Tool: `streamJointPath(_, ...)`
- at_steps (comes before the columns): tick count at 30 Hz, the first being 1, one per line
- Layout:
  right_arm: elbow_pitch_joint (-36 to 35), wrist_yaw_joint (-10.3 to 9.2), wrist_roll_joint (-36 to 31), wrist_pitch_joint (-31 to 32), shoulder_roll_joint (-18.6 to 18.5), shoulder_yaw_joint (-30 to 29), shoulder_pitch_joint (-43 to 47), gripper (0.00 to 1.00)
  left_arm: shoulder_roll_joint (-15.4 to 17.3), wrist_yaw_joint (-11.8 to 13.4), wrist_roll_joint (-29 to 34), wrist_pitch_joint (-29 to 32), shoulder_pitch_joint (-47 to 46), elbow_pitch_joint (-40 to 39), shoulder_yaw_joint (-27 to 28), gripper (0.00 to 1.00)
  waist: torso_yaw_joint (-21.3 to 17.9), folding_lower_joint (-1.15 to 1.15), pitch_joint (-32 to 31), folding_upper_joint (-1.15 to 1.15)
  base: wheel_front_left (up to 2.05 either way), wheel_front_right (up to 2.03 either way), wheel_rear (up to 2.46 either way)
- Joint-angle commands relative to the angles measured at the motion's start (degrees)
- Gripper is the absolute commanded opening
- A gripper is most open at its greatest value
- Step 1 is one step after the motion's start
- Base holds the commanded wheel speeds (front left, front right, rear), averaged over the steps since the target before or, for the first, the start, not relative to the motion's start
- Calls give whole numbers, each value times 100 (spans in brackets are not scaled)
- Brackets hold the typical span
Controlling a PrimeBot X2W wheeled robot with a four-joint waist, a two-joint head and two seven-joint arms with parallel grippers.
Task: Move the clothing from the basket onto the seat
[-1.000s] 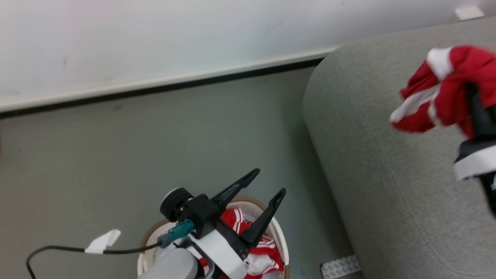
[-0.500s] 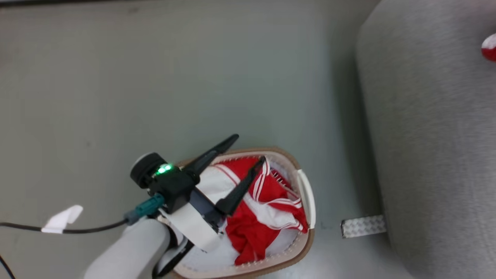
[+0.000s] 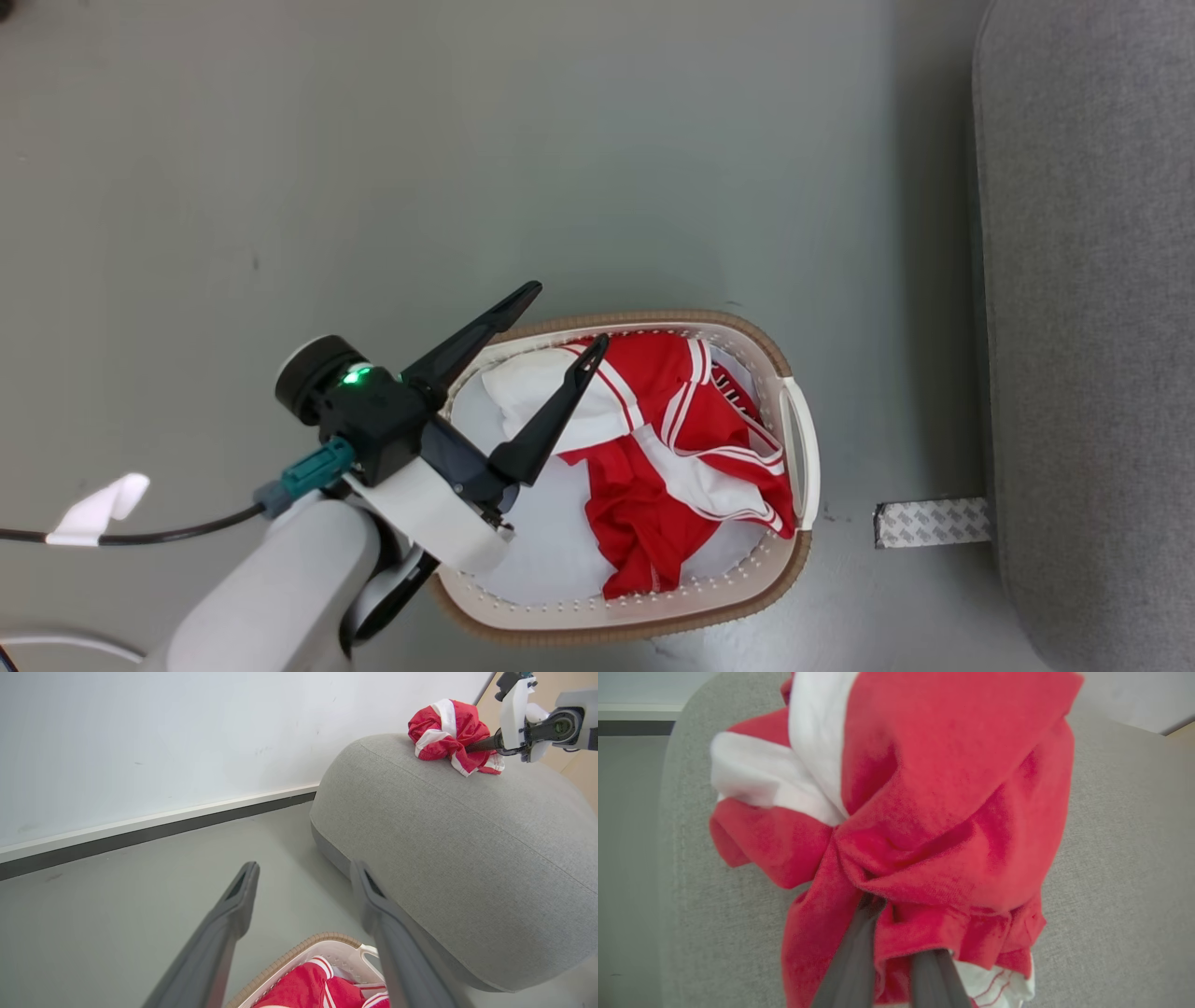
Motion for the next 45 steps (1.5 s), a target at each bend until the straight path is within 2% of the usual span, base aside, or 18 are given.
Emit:
streamJointPath(1,-10,-12,-85,3,-4,-74,62,22,14,2,-19,-4,24,3,22,100,3,-1,-40,0,0,0,0)
streamJointPath(2,-22,-12,-92,-6,58,-112,92,36,7,2,-19,-4,31,15,34,100,1,-1,-75,0,0,0,0)
streamJointPath(3,-50,-12,-123,-37,119,-140,127,64,-7,2,-19,-4,46,28,45,100,-6,-1,-123,0,0,0,0)
streamJointPath(4,-71,-12,-161,-40,141,-167,159,100,-24,2,-25,-4,71,45,48,100,-13,-1,-177,0,0,0,0)
streamJointPath(9,-177,-12,-301,49,237,-99,378,100,-144,4,-69,-4,213,142,38,100,-74,-1,-684,0,0,0,0)
streamJointPath(15,-512,-12,-71,267,24,432,934,100,-413,6,-126,-4,569,410,272,100,-121,-1,-1725,0,0,0,0)
streamJointPath(22,-1905,-12,908,165,-280,1220,1621,100,-664,124,-163,-4,1042,624,769,100,-127,-1,-2733,0,0,0,0)
streamJointPath(23,-1905,-12,908,165,-280,1220,1621,100,-664,124,-163,-4,1042,624,769,100,-127,-1,-2733,0,0,0,0)
streamJointPath(29,-3137,-12,1419,-322,-334,1362,2209,100,-787,257,-93,-4,1334,721,1223,100,93,-1,-3227,0,0,0,0)
streamJointPath(36,-4094,-12,1462,-1428,188,1072,3263,100,-844,455,17,-4,1797,768,1888,100,414,-1,-3574,0,0,0,0)
streamJointPath(45,-4452,-12,931,-2622,1271,861,4723,100,-1058,533,376,-4,2452,570,2717,100,605,-1,-3680,0,0,0,0)
